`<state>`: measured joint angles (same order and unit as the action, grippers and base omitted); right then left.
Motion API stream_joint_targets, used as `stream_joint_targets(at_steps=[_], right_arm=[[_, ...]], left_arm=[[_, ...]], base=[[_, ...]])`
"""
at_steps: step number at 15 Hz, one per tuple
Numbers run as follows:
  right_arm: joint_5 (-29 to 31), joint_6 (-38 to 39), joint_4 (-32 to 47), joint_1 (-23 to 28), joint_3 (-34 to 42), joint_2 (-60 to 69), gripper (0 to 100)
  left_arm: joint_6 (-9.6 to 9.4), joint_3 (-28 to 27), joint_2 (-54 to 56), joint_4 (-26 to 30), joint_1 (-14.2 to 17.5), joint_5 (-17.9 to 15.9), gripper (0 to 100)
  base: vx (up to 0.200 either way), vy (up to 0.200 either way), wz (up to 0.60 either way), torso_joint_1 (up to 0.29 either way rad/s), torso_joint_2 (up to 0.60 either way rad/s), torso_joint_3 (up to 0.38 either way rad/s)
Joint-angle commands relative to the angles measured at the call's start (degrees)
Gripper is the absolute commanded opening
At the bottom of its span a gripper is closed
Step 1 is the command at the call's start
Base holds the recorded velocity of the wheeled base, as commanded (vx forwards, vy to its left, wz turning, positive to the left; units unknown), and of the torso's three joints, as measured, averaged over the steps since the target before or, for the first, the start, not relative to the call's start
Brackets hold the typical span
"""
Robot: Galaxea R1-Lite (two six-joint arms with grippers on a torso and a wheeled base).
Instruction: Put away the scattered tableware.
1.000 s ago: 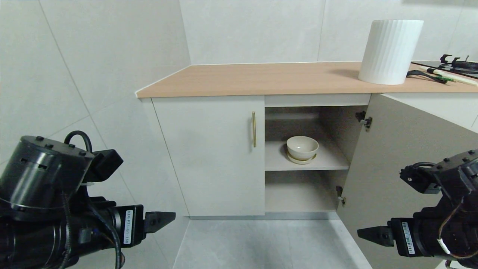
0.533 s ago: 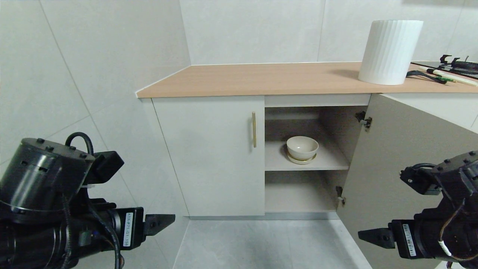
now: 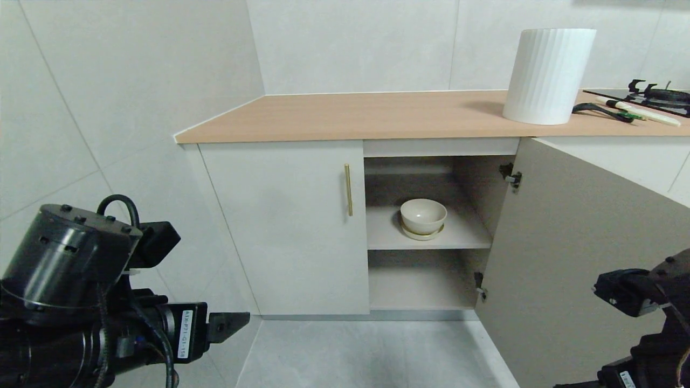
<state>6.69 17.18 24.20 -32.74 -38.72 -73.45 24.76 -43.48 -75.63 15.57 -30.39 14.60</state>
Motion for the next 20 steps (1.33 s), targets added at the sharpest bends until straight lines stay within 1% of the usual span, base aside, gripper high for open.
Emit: stream_joint_targets(at_steps=[1, 4, 5, 6, 8, 12, 13, 17, 20], right_arm=[[0.1, 0.0, 1.2, 0.0, -0.1, 1.2, 100], [0.3, -3.1, 9.0, 0.0, -1.7, 3.9, 100], [0.3, -3.3, 10.0, 0.0, -2.0, 4.3, 100], [0.6, -3.4, 13.3, 0.1, -3.1, 5.2, 100], [0.9, -3.4, 15.8, 0.9, -4.5, 5.7, 100], [5.7, -3.4, 16.0, 7.8, -6.2, 4.4, 100], [6.3, -3.4, 16.0, 11.0, -7.1, 4.0, 100], [7.0, -3.8, 14.8, 21.2, -10.0, 1.4, 100], [7.0, -5.0, 11.7, 26.8, -11.0, 1.3, 100]], left_arm=[[0.03, 0.0, -0.1, 0.0, 0.0, 0.0, 100], [0.03, 0.0, -0.1, 0.0, 0.0, 0.0, 100], [0.03, 0.0, -0.1, 0.0, 0.0, 0.0, 100], [0.03, 0.0, -0.1, 0.0, 0.0, 0.0, 100], [0.03, 0.0, -0.1, 0.0, 0.0, 0.0, 100], [0.03, 0.0, -0.1, 0.0, 0.0, 0.0, 100], [0.03, 0.0, -0.1, -0.1, 0.0, 0.0, 100], [0.03, 0.0, -0.1, -0.1, 0.0, 0.0, 100], [0.03, -0.1, -0.1, 0.0, 0.0, 0.0, 100]], base=[[0.0, -0.2, 0.0, 0.002, 0.0, 0.002], [0.0, -0.2, 0.0, 0.004, 0.0, 0.002], [0.0, -0.2, 0.0, -0.002, 0.01, -0.002], [0.0, -0.2, 0.0, 0.002, 0.0, 0.002], [0.0, -0.2, 0.0, 0.005, 0.0, 0.002], [0.0, 0.0, 0.0, 0.0, 0.0, 0.0], [0.0, 0.0, 0.0, 0.0, 0.0, 0.0], [0.0, 0.0, 0.0, 0.0, 0.0, 0.0], [0.0, 0.0, 0.0, 0.0, 0.0, 0.0]])
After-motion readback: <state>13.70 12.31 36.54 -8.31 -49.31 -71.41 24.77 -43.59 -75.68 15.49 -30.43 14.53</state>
